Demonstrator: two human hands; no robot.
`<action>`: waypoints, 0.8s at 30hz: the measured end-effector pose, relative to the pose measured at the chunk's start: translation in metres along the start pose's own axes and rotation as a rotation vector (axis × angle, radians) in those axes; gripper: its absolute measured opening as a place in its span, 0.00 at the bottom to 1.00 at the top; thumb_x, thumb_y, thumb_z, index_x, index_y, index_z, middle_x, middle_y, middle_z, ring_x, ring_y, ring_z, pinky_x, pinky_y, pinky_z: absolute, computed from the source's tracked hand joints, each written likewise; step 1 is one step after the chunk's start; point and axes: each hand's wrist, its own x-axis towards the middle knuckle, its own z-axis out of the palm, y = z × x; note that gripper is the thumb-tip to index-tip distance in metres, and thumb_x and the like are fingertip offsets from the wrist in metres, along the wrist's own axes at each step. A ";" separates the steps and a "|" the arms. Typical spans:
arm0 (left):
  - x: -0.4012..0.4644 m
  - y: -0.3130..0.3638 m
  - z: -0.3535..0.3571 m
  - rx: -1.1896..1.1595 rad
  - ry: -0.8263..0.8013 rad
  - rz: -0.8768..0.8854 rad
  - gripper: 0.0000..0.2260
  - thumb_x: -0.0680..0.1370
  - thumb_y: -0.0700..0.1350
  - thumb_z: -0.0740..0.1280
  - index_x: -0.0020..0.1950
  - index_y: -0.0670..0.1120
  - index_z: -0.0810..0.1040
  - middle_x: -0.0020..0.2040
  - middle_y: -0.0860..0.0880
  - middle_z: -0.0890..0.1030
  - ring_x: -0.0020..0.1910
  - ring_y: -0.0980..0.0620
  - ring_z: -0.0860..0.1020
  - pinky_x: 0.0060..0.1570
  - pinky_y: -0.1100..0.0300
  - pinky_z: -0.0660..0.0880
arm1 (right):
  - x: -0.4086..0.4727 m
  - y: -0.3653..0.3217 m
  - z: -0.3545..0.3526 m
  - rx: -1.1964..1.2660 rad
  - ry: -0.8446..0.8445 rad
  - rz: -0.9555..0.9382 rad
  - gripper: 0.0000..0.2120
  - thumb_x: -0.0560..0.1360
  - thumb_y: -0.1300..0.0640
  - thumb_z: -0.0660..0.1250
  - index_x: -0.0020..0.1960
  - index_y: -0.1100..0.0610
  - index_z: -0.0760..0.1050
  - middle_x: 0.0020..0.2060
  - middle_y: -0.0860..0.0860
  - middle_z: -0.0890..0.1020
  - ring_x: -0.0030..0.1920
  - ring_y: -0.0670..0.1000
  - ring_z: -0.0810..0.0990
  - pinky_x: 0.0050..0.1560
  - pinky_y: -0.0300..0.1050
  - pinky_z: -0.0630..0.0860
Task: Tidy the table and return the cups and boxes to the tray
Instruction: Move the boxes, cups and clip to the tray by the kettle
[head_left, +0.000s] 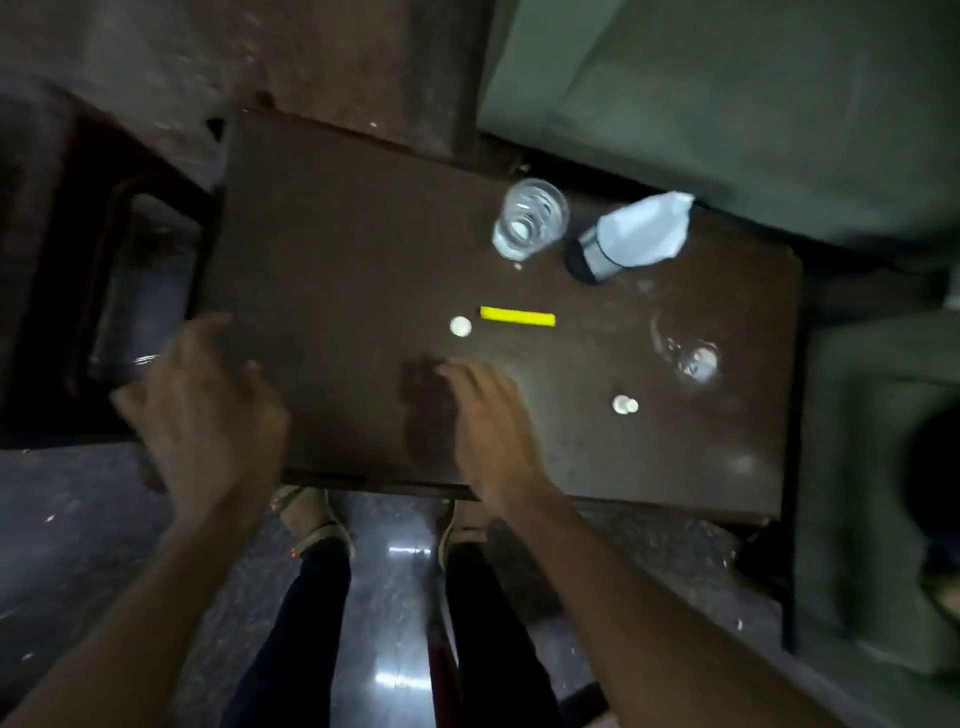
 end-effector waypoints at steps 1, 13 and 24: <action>-0.012 0.029 0.013 0.013 -0.048 0.063 0.19 0.78 0.42 0.67 0.70 0.48 0.75 0.63 0.42 0.82 0.64 0.38 0.79 0.64 0.39 0.68 | -0.013 0.034 -0.009 0.004 0.024 0.091 0.30 0.68 0.65 0.58 0.69 0.58 0.77 0.65 0.55 0.80 0.64 0.61 0.79 0.70 0.53 0.73; -0.108 0.219 0.183 0.131 -0.453 0.604 0.20 0.78 0.44 0.68 0.71 0.45 0.74 0.66 0.42 0.77 0.66 0.38 0.77 0.65 0.42 0.68 | -0.071 0.246 -0.041 0.011 0.082 0.552 0.21 0.79 0.60 0.67 0.72 0.59 0.72 0.67 0.59 0.76 0.68 0.62 0.73 0.70 0.54 0.70; -0.045 0.170 0.189 0.216 -0.211 0.150 0.27 0.73 0.47 0.70 0.72 0.46 0.72 0.70 0.41 0.72 0.70 0.37 0.73 0.68 0.40 0.66 | -0.032 0.230 -0.022 0.170 0.156 0.417 0.17 0.78 0.58 0.72 0.66 0.54 0.75 0.64 0.56 0.74 0.59 0.58 0.80 0.59 0.53 0.81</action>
